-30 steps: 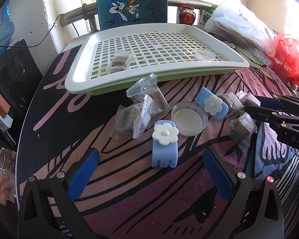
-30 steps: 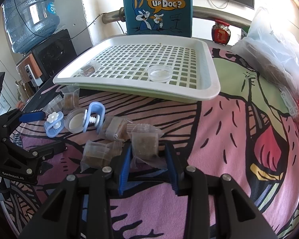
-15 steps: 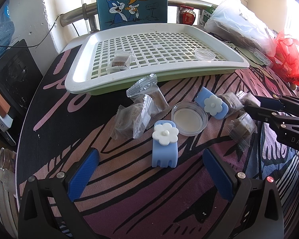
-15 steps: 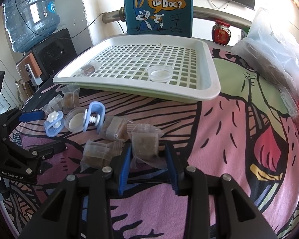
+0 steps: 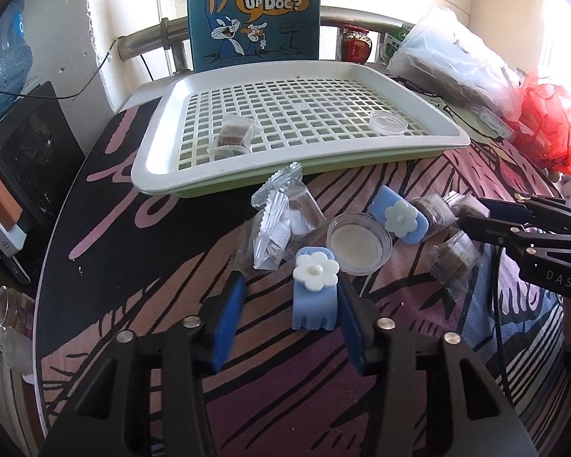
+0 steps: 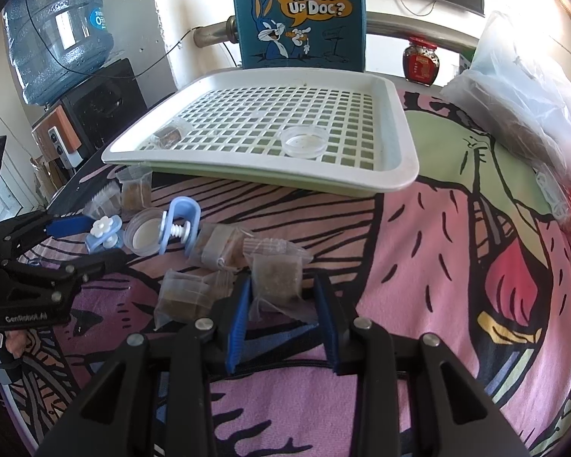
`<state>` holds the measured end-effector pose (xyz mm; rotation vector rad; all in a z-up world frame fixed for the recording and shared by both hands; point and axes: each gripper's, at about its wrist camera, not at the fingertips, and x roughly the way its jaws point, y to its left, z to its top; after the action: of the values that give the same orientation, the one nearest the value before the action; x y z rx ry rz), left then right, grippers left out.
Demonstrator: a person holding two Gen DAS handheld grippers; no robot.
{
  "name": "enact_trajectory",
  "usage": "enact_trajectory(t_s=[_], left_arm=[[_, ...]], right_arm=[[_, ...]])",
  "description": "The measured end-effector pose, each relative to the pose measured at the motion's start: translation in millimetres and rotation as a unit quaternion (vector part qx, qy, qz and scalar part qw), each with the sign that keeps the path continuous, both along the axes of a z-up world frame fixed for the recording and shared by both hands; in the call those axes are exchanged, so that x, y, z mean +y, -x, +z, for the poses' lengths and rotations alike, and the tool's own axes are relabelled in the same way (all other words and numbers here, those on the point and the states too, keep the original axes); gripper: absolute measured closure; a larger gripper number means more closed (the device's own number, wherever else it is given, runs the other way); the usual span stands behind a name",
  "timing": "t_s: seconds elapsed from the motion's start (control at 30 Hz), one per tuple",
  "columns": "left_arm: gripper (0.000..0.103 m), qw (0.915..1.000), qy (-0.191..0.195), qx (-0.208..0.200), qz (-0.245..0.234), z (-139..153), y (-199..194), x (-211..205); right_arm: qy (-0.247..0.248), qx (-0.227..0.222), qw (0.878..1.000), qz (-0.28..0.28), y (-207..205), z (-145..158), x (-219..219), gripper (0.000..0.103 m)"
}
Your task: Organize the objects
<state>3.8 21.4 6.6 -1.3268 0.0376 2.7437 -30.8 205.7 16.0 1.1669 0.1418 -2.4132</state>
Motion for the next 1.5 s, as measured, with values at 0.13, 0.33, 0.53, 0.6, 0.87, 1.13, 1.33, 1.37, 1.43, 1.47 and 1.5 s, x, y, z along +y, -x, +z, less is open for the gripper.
enact_trajectory(t_s=[0.13,0.33,0.53,0.6,0.87,1.13,1.33,1.37,1.43,1.47,1.5], left_arm=[[0.085,0.9997,-0.021,0.006,-0.014,3.0,-8.7,-0.4],[0.085,0.9952,-0.016,0.087,-0.041,32.6,-25.9,8.8],[0.084,0.9897,0.014,0.135,-0.047,34.2,-21.5,15.7],[0.084,0.9904,0.006,0.131,-0.044,34.4,-20.2,12.6],[0.084,0.9851,-0.013,0.17,-0.026,42.2,-32.6,2.2],[0.084,0.9844,-0.017,0.171,-0.035,41.7,-35.1,3.2],[0.084,0.9849,-0.019,0.169,-0.034,40.9,-34.6,3.7],[0.084,0.9851,-0.019,0.167,-0.034,40.7,-34.4,4.2],[0.084,0.9852,-0.019,0.167,-0.034,40.8,-34.0,4.5],[0.084,0.9852,-0.019,0.167,-0.034,40.7,-33.9,4.5],[0.084,0.9854,-0.019,0.166,-0.034,40.5,-33.6,4.7]], right_arm=[[-0.002,0.005,1.0,0.003,-1.3,1.0,-1.4,0.071],[0.018,0.051,0.998,0.013,-14.4,14.6,2.3,0.071],[0.018,0.084,0.996,0.022,-23.8,22.7,0.8,0.071],[0.023,0.096,0.995,0.024,-27.7,25.4,1.9,0.071],[0.022,0.11,0.993,0.032,-31.2,27.8,-0.2,0.071],[0.026,0.103,0.994,0.033,-29.7,26.2,0.8,0.071],[0.025,0.103,0.994,0.035,-30.5,26.0,-0.6,0.071],[0.026,0.103,0.994,0.035,-30.8,26.1,-0.8,0.071],[0.026,0.103,0.994,0.035,-31.0,26.1,-0.7,0.071],[0.026,0.103,0.994,0.035,-31.2,26.1,-0.8,0.071],[0.027,0.103,0.994,0.035,-31.4,26.0,-1.0,0.071]])
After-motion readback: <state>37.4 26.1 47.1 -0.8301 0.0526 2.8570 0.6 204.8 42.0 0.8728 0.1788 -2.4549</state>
